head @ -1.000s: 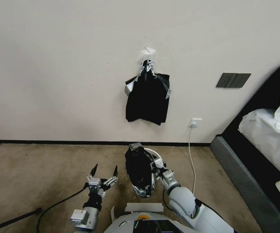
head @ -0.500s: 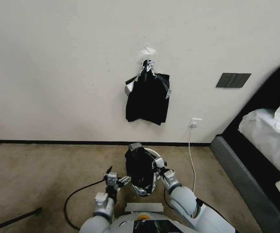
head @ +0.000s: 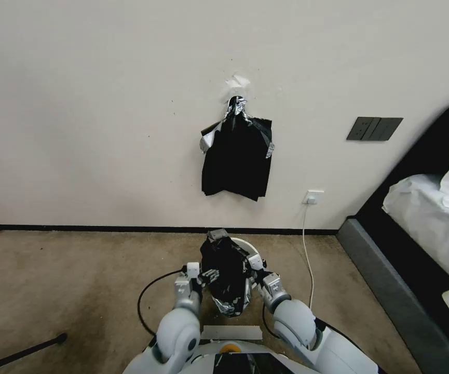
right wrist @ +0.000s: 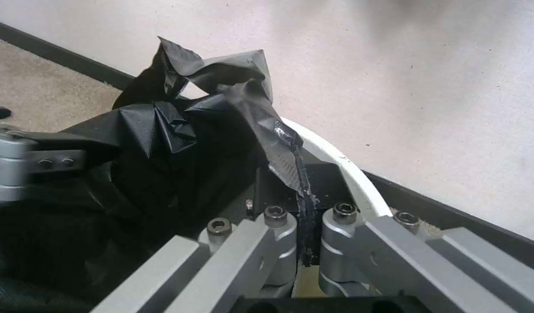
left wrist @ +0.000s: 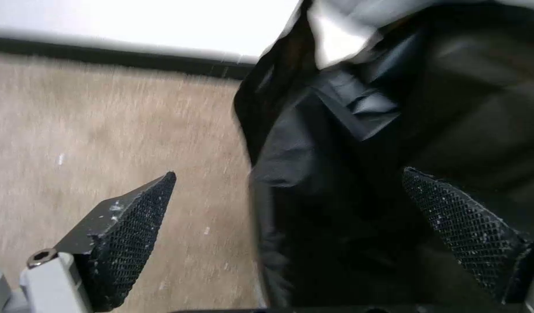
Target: Place a trash bag onto the trash bin.
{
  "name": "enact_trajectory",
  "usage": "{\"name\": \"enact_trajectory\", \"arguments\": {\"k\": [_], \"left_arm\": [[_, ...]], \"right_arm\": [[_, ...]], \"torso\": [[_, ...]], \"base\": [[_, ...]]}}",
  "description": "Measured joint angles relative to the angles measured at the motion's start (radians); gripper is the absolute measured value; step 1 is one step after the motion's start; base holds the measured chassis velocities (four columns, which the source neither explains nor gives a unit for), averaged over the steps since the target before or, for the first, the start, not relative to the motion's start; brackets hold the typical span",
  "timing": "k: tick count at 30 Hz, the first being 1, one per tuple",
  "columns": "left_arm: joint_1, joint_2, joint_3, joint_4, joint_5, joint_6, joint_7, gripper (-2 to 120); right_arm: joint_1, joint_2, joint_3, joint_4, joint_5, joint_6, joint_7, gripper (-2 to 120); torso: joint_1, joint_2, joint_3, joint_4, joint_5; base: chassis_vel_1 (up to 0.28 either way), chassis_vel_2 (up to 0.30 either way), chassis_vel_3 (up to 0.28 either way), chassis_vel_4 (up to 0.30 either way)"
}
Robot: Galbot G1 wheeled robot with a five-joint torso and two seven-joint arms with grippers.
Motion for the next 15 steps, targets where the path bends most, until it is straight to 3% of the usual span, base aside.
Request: {"name": "enact_trajectory", "arguments": {"k": [7,11,15], "left_arm": [[-0.044,-0.027,0.011,0.039,-0.113,0.056,-0.085,100],[-0.067,-0.038,0.024,0.057,-0.157,0.082,-0.130,91],[-0.089,-0.053,0.029,0.079,-0.230,0.096,-0.221,71]], "right_arm": [[-0.003,-0.002,0.000,0.001,0.005,-0.003,0.004,0],[-0.003,-0.003,0.001,0.001,0.007,-0.003,0.005,0],[-0.006,-0.006,0.005,0.001,0.008,-0.003,0.006,0]], "torso": [[0.000,0.000,0.000,-0.0001,0.0000],[0.000,0.000,0.000,-0.0001,0.0000],[0.000,0.000,0.000,-0.0001,0.0000]], "base": [[0.000,0.000,0.000,0.000],[0.000,0.000,0.000,0.000],[0.000,0.000,0.000,0.000]]}}
